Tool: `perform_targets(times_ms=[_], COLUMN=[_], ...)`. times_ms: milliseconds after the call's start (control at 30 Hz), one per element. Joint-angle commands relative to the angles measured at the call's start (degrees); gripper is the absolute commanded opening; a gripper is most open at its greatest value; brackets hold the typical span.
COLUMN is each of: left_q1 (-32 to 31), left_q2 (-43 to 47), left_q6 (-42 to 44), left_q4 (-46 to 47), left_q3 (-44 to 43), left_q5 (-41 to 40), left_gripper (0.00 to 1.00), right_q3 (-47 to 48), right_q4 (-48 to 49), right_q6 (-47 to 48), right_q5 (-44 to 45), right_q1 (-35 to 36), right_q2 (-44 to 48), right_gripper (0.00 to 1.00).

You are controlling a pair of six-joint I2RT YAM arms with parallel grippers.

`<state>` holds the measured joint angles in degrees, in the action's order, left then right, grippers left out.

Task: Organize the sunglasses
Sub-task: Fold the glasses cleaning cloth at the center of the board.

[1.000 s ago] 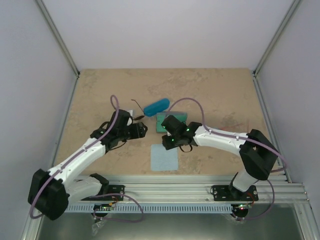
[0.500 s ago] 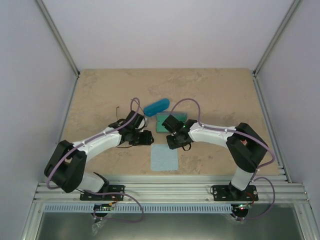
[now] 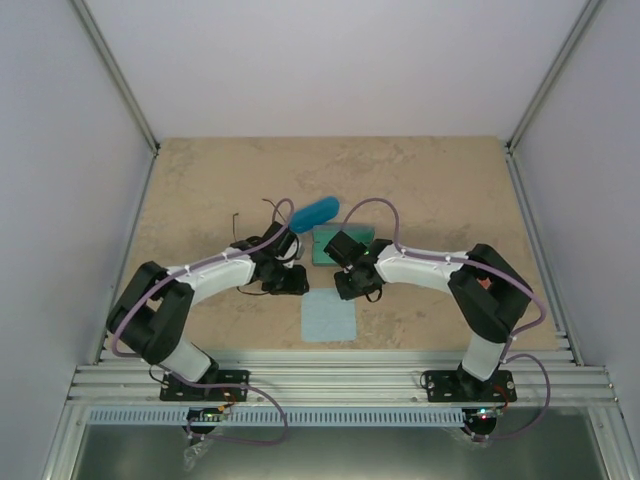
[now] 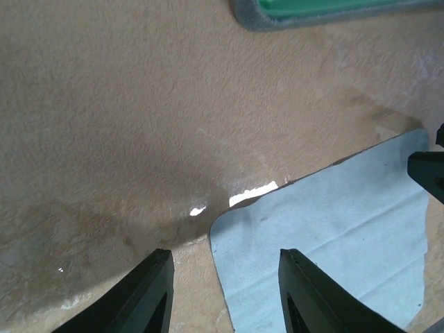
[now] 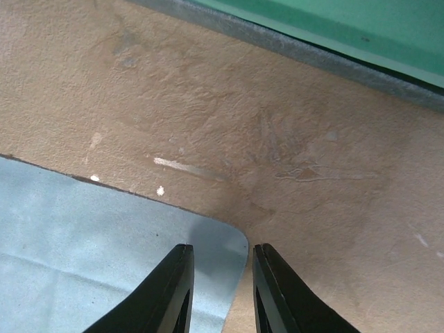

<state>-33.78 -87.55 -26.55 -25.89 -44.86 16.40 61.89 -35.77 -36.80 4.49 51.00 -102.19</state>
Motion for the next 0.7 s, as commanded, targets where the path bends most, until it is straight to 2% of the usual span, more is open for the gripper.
perform_targets(times_ms=[0,333,667], left_q1=[-0.5,-1.2,-1.6], left_q2=[-1.5,-3.8,-5.9], left_q6=[1.4,2.1,1.0], left_q4=[-1.2,-1.0,-1.3], left_q3=[-1.5,-1.5,-2.6], left_q5=[1.5,3.1,0.3], left_gripper=[0.42,0.3,0.28], right_q3=[0.2,-0.9,-1.6], right_q4=[0.3,1.1,1.8], right_q6=[0.2,0.0,0.2], right_q5=[-0.7,-1.4,-1.8], right_q1=[-0.2,-0.3,-0.5], right_q2=[-1.3,-1.0,-0.5], right_gripper=[0.24,0.23,0.22])
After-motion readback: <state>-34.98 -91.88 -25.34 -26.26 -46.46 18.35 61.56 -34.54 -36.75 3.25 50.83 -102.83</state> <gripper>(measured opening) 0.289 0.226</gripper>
